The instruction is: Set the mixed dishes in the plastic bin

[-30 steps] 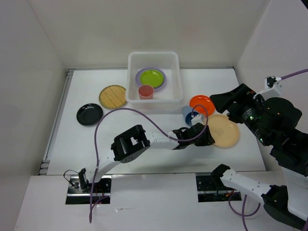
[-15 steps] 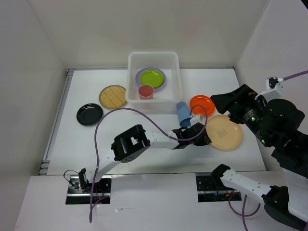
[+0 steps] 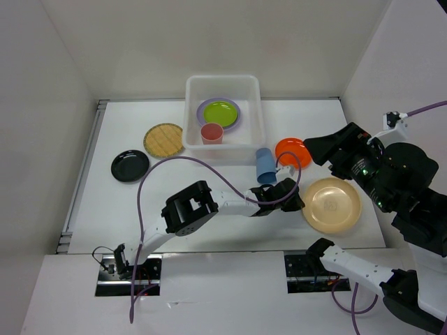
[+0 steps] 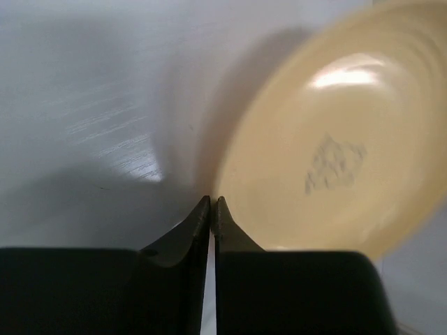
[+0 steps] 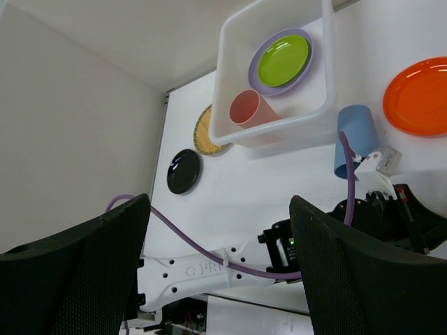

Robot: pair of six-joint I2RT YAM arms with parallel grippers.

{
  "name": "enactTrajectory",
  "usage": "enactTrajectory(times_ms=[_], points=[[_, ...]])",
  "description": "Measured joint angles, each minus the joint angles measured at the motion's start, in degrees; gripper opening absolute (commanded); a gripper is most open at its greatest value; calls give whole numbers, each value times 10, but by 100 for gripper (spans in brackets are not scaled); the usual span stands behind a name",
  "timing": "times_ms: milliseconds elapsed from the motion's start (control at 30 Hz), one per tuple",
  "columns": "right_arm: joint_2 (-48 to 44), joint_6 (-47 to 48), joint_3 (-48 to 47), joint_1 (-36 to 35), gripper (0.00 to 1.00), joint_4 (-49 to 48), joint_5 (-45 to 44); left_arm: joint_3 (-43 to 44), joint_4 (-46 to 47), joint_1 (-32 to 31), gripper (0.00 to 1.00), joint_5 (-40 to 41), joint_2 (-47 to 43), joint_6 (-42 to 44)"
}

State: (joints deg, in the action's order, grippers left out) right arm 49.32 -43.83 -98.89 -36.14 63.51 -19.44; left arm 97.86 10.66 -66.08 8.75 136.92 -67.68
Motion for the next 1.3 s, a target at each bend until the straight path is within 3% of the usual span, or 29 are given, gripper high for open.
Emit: enactTrajectory(times_ms=[67, 500, 1100, 1300], points=[[0, 0, 1, 0, 85, 0, 2, 0, -4, 0, 0, 0, 0, 3], [0, 2, 3, 0, 85, -1, 2, -13, -10, 0, 0, 9, -13, 32], [-3, 19, -73, 0, 85, -5, -38, -69, -56, 7, 0, 56, -148, 105], [-3, 24, -100, 0, 85, -4, -60, -98, -69, 45, 0, 52, -218, 115]])
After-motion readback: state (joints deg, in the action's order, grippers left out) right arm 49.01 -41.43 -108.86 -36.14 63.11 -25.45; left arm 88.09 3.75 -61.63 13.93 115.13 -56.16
